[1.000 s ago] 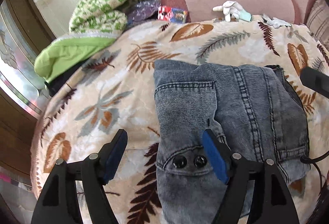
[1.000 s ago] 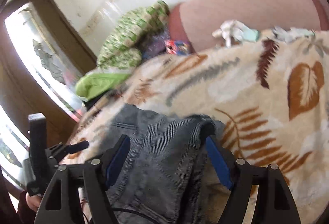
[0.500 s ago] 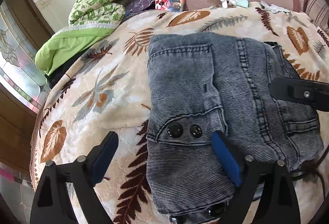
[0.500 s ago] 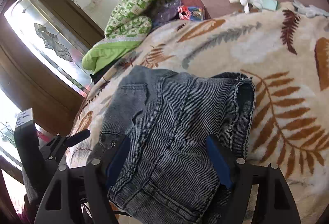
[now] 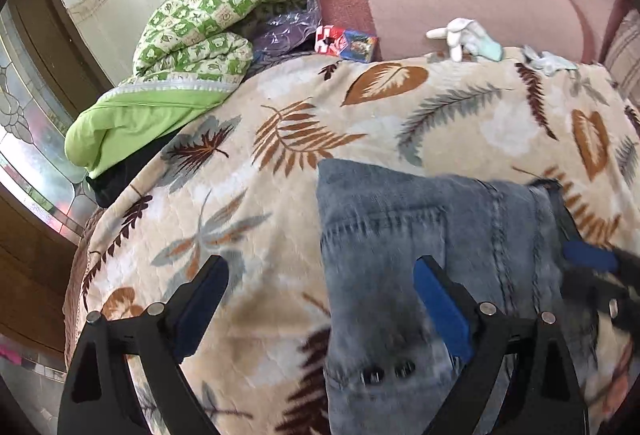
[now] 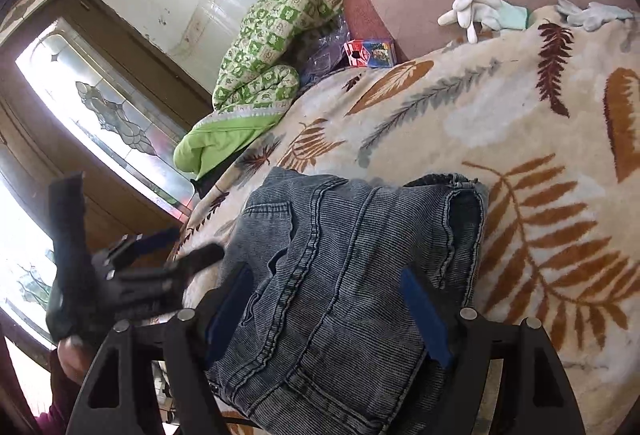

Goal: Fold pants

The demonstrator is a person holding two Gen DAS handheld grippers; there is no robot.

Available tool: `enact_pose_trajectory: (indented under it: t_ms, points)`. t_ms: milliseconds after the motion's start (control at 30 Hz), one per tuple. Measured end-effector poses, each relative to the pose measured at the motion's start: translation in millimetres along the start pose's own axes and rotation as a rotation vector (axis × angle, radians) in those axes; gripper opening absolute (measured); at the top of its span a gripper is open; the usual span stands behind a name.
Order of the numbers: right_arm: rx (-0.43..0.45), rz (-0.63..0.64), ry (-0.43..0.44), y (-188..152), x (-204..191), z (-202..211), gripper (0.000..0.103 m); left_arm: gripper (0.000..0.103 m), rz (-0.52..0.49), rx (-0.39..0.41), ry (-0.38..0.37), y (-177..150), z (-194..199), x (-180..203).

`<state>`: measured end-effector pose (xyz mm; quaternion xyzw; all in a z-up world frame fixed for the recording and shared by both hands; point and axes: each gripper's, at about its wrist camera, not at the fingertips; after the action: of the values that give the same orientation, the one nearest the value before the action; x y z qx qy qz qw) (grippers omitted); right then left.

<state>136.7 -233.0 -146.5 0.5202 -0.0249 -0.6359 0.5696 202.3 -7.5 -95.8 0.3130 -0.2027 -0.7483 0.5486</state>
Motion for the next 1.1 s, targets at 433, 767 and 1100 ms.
enact_pose_trajectory:
  t_ms: [433, 767, 1100]
  points:
    - [-0.093, 0.018, -0.038, -10.8, 7.0, -24.8, 0.083, 0.101, -0.081, -0.185, 0.011, 12.1, -85.4, 16.0]
    - [-0.067, -0.037, 0.003, -5.2, -2.5, 2.4, 0.083, 0.100, -0.114, -0.065, 0.042, -35.9, -0.8, 12.7]
    - [-0.177, 0.052, -0.007, -43.1, -26.7, 10.0, 0.083, 0.101, -0.123, -0.055, 0.092, -101.4, 14.8, 10.8]
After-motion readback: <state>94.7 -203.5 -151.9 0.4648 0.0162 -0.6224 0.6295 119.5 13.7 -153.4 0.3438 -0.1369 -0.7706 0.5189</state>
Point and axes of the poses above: each gripper's, at about its wrist camera, not at the fingertips, and z roughly against the way its jaws point, x to its right, y to its top, and after that the axes turned 8 degrees about x, right-handed
